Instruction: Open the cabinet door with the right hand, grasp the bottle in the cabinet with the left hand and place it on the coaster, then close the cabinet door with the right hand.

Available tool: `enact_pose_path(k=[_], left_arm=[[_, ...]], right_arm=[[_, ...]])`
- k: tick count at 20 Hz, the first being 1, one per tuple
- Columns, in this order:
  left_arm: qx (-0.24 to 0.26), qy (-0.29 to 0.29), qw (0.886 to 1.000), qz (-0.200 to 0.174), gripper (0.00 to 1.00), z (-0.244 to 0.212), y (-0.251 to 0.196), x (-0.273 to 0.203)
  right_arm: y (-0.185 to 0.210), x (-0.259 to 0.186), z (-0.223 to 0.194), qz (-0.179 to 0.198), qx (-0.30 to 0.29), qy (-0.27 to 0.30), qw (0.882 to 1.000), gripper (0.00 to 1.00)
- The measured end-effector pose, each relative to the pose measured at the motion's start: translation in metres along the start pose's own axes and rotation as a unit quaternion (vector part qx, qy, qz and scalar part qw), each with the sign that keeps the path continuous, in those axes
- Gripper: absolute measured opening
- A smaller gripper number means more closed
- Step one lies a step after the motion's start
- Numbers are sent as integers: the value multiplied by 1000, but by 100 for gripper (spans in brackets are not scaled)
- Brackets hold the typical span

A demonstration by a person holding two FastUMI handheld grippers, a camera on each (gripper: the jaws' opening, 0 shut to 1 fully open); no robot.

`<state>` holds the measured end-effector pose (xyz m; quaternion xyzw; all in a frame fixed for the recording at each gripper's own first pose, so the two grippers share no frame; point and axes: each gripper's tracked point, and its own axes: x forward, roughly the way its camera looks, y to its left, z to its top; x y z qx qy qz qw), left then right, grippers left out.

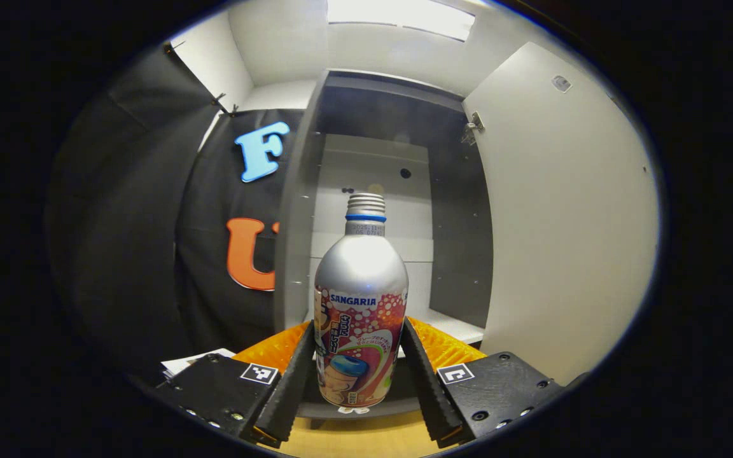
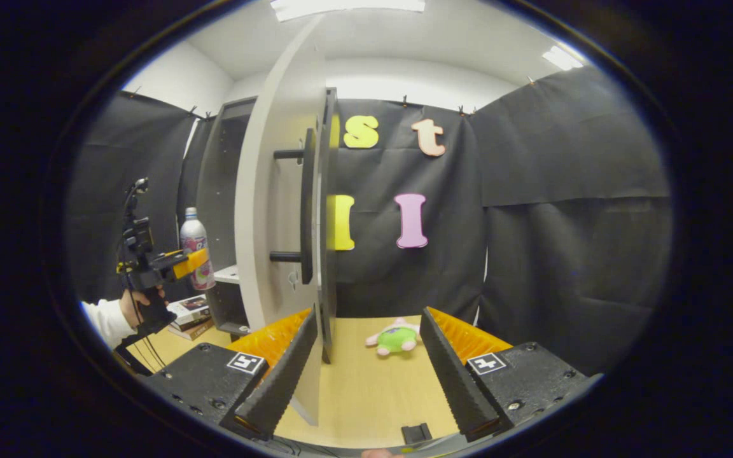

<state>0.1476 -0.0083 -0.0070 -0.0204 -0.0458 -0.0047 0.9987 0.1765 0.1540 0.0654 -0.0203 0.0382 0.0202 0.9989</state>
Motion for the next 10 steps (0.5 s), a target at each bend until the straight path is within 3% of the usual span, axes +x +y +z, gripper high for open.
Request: enact_pose_path(k=[10], left_arm=[[78, 37, 989, 120, 75, -120, 59, -109]], right_arm=[[-1, -7, 6, 10, -20, -6, 1000, 100]])
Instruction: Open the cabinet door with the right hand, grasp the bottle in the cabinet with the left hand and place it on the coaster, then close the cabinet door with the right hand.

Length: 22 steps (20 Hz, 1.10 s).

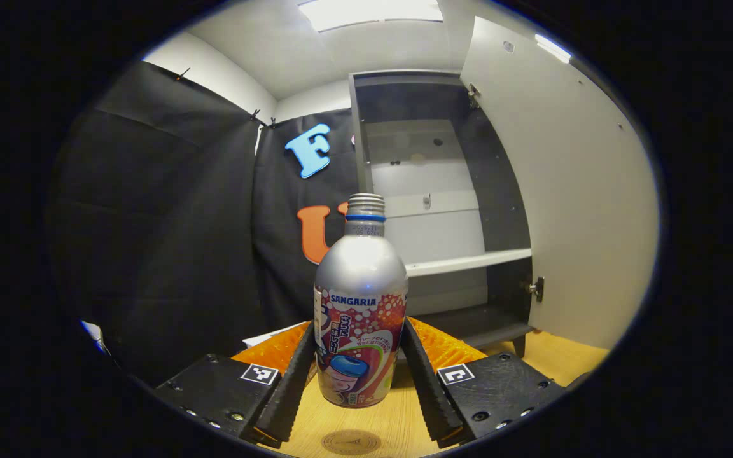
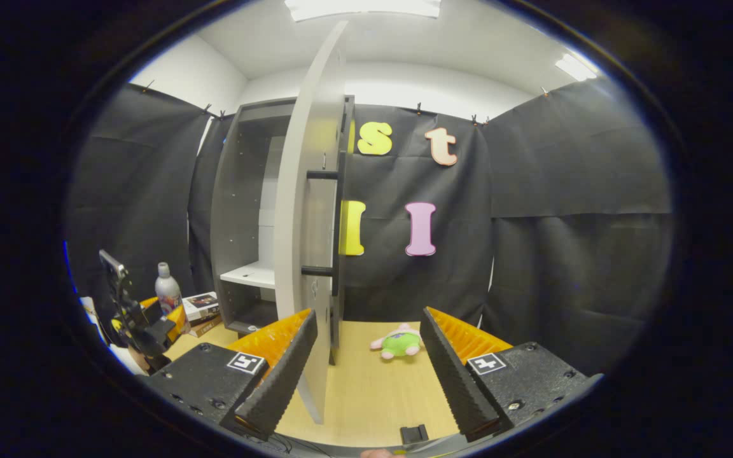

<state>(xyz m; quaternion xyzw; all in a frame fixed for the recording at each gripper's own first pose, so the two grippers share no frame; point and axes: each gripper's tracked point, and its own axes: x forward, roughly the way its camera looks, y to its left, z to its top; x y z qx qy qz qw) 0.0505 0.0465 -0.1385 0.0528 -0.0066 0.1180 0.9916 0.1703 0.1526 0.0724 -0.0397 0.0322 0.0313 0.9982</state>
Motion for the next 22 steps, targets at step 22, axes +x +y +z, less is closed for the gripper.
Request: enact_pose_path(k=[22], left_arm=[[-52, 144, 985, 80, 76, -178, 15, -6]], right_arm=[[-6, -25, -15, -27, -2, 65, 997, 100]])
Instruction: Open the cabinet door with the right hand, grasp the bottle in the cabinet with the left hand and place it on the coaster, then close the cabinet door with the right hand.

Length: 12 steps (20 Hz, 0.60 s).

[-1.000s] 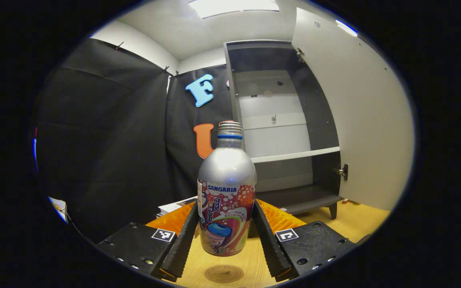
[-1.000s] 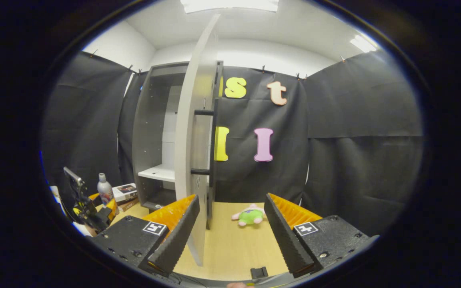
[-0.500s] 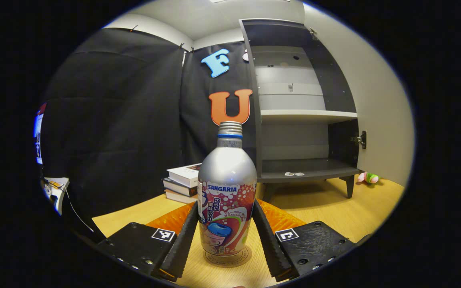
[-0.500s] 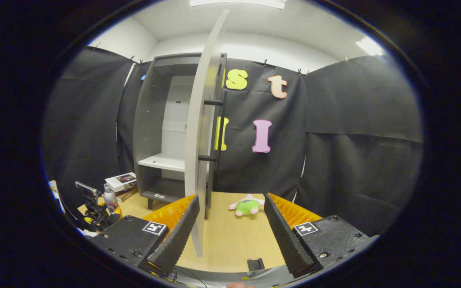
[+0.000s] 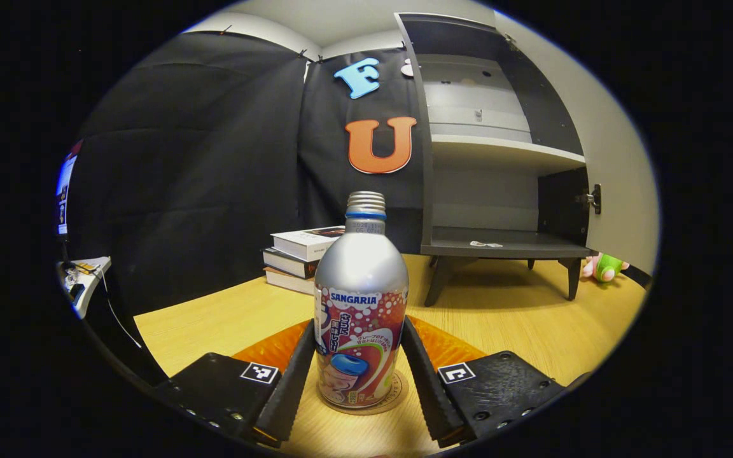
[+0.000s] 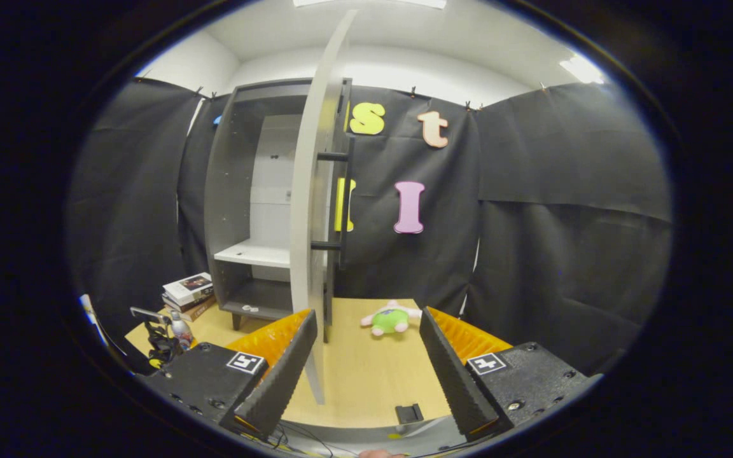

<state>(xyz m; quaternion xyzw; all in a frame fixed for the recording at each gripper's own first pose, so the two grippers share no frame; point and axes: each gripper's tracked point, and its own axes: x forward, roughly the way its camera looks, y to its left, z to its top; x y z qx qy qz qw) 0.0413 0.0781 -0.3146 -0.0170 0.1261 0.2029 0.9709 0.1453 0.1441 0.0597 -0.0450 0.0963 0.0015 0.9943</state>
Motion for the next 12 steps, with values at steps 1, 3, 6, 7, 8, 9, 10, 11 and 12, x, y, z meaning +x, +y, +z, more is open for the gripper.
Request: enact_pose_path(k=[1, 3, 6, 7, 8, 9, 10, 11, 12], left_arm=[[-2, -9, 1000, -1, 76, 3, -1, 1], [-5, -16, 1000, -1, 76, 0, 0, 0], [10, -26, 1000, -3, 76, 1, -1, -1], [11, -27, 1000, -4, 76, 0, -1, -1], [10, -27, 1000, -3, 77, -2, -4, -4], [8, -25, 1000, -3, 77, -1, -4, -4], [6, -25, 1000, -3, 78, 0, -4, -3], [5, -24, 1000, -4, 79, -1, -5, -3], [4, -21, 1000, -8, 80, -2, -5, -2]], right_arm=[[-1, 0, 1, 0, 0, -1, 1000, 100], [-1, 1, 3, 0, -3, -7, 1000, 100], [-1, 1, 3, -1, -5, -8, 1000, 100], [-1, 1, 3, -1, -5, -8, 1000, 100], [-2, 2, 2, -2, -4, -6, 1000, 100], [-2, 1, 2, -2, -3, -4, 1000, 100], [0, 0, 1, -1, -1, -3, 1000, 100], [0, 0, 1, 0, 0, -1, 1000, 100], [1, 0, 0, 1, 2, -1, 1000, 100]])
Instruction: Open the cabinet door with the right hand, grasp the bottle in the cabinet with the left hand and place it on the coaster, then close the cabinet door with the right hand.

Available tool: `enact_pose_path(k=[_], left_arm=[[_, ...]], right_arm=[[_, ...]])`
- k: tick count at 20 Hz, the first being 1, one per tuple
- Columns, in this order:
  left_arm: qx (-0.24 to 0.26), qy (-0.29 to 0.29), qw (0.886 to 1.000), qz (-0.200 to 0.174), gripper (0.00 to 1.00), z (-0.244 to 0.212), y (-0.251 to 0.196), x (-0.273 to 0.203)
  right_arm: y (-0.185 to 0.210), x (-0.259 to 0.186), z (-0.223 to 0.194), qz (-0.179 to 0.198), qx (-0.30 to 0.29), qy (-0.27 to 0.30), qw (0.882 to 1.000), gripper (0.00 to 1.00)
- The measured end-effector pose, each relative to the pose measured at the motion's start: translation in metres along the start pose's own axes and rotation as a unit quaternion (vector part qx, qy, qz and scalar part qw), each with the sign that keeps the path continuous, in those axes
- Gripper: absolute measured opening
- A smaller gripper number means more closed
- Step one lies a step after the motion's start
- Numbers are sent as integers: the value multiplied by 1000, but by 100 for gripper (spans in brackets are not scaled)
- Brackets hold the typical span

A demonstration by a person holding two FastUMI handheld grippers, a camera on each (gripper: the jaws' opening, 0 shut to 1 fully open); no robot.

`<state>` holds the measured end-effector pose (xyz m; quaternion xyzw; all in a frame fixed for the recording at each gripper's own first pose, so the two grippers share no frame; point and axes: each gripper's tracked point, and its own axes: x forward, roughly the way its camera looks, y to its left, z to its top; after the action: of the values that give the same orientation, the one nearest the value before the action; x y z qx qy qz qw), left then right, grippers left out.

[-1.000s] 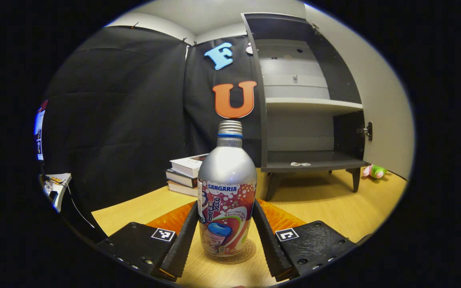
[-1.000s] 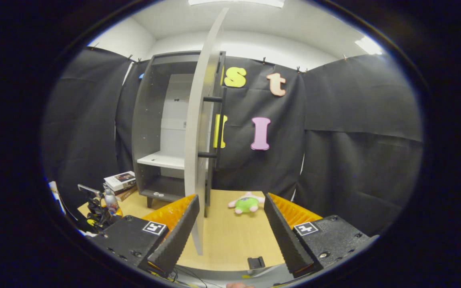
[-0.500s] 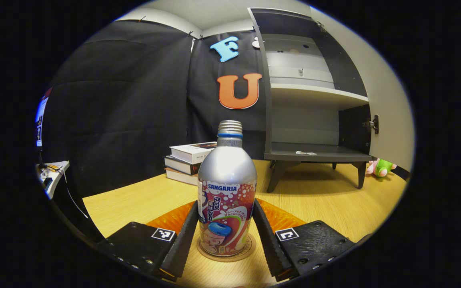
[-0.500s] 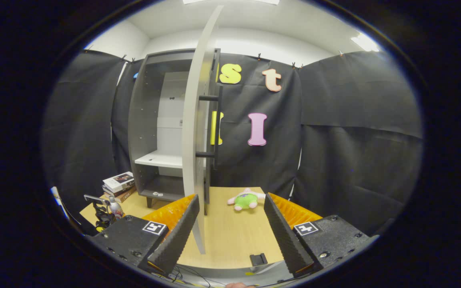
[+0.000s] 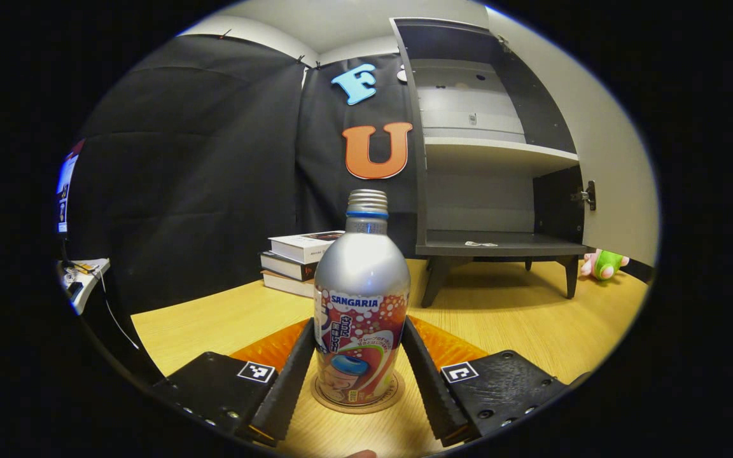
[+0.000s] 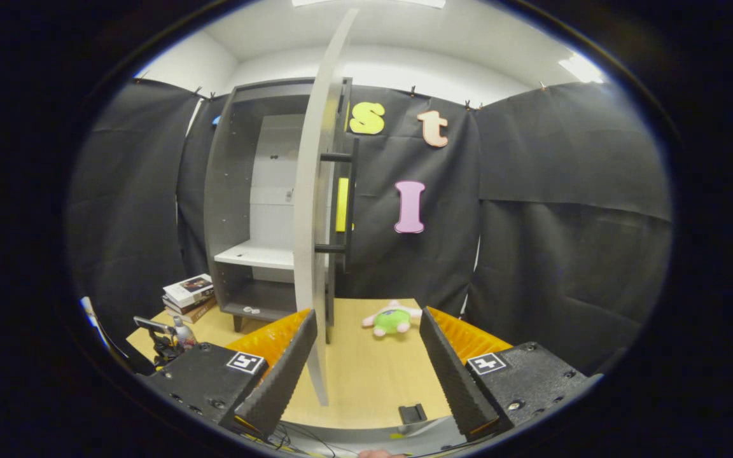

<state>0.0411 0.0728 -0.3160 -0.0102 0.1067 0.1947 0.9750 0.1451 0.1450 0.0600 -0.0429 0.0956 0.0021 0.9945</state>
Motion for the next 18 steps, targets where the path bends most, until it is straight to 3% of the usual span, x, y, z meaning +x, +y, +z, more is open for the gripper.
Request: enact_pose_path(k=[4, 5, 6, 9, 12, 18], left_arm=[[-12, 17, 1000, -6, 84, -5, 1, 3], [-13, 18, 1000, -8, 98, -5, 1, 3], [-13, 17, 1000, -9, 86, -5, 2, 3], [-22, 28, 999, -17, 87, -7, 2, -2], [-32, 25, 999, -19, 96, -1, 6, -4], [-39, -7, 999, -33, 95, 38, 19, -26]], right_arm=[[2, -1, 0, 3, 8, 2, 1000, 100], [2, 0, 0, 2, 8, 1, 1000, 100], [1, 0, 1, 1, 7, 0, 1000, 100], [2, -1, 1, 3, 6, -1, 1000, 100], [3, -2, -1, 5, 4, 3, 1000, 100], [2, -2, 0, 6, 0, 2, 1000, 100]])
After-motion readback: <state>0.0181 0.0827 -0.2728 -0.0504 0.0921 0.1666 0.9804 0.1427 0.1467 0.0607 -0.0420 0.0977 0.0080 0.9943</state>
